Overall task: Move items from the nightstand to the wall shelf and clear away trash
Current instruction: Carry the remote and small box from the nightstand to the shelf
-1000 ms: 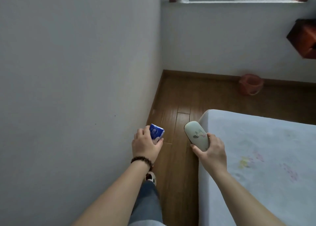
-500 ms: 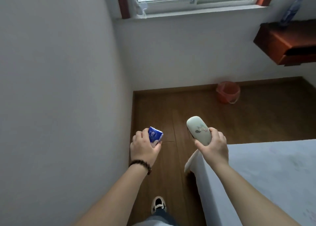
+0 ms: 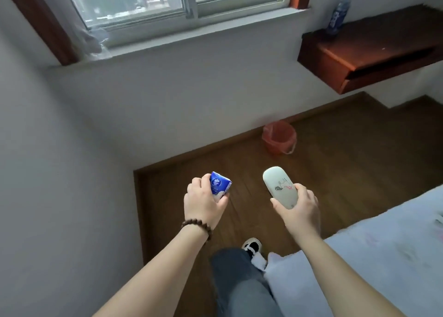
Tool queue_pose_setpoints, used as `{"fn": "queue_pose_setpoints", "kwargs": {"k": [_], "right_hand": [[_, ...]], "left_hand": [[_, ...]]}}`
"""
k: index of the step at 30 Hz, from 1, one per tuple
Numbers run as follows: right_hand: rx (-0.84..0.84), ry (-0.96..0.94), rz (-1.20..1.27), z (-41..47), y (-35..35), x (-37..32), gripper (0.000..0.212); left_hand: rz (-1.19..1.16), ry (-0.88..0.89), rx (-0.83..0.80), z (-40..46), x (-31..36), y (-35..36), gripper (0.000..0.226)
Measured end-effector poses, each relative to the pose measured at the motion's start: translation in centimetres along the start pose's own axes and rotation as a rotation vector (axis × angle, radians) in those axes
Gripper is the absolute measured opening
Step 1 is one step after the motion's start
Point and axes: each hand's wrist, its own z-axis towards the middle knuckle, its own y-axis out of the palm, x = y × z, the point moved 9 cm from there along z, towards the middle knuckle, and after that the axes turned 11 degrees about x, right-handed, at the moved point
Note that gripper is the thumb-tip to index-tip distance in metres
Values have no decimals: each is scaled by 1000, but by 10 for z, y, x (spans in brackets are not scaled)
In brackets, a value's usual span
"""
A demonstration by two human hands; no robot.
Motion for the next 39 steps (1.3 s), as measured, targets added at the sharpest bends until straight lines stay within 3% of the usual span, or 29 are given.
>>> {"fn": "queue_pose_setpoints", "kwargs": {"k": [10,22,31,39], "right_hand": [[156,263,-39,220,-13,73,66],[405,499,-150,358,-82,181,72],[471,565,-221,526,-118,273,69],[507,531,-259,695,-161,314,69]], "left_hand": [[-19,235,-175,187,195,171,63],[-147,538,-353,253,412,327,62],[-218,608,-438,330,577,465,63],[-230,565,-424,430,717,537,62]]}}
